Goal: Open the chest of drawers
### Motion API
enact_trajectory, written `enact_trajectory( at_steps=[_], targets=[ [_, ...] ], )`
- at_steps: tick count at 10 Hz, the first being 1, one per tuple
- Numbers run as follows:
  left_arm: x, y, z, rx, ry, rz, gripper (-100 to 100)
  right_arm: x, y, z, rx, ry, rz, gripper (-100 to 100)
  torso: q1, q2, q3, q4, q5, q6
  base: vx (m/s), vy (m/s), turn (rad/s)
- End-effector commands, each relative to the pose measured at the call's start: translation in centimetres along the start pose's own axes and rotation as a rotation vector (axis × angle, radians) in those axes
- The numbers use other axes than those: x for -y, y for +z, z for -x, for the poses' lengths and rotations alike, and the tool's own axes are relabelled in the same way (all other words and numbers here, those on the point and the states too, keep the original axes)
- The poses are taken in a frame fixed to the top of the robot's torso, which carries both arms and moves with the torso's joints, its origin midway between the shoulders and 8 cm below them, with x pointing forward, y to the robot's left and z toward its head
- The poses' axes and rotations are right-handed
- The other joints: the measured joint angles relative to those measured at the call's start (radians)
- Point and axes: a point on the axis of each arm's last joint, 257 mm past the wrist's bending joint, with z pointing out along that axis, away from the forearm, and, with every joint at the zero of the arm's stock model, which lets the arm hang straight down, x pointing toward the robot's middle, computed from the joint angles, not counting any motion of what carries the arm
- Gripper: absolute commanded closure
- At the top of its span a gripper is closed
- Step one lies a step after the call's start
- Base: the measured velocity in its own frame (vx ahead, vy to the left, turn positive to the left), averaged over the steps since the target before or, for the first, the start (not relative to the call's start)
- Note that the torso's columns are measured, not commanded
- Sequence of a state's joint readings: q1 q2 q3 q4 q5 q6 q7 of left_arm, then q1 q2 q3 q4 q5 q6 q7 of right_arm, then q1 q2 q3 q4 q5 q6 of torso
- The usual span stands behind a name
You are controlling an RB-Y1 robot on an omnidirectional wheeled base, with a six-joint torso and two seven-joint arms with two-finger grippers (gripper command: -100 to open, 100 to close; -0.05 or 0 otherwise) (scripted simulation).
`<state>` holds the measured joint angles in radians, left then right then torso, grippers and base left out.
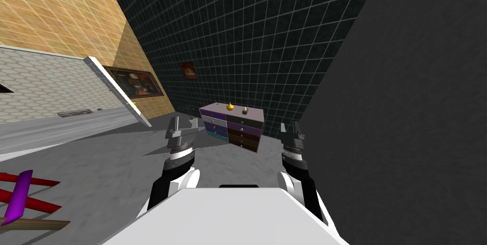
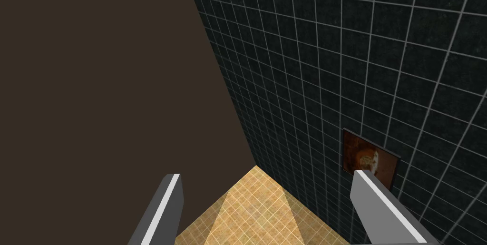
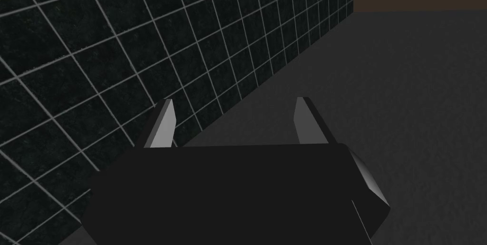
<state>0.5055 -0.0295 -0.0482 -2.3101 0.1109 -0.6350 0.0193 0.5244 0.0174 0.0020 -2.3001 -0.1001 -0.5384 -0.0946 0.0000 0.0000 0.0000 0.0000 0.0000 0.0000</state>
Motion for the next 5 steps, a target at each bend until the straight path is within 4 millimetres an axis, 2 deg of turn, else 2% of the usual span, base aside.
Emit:
enact_trajectory(
  at_steps=[1, 5],
  targets=[
    [0.00, 0.00, 0.00, 0.000, 0.000, 0.000, 0, 0.00, 0.00, 0.00, 0.000, 0.000, 0.000, 0, 0.000, 0.040, -0.082, 0.041, 0.000, 0.000, 0.000, 0.000, 0.000],
    [0.01, 0.00, 0.00, 0.000, 0.000, 0.000, 0, -0.01, 0.00, 0.00, 0.000, 0.000, 0.000, 0, 0.000, 0.322, -0.644, 0.322, 0.000, 0.000, 0.000, 0.000, 0.000]
  ],
)
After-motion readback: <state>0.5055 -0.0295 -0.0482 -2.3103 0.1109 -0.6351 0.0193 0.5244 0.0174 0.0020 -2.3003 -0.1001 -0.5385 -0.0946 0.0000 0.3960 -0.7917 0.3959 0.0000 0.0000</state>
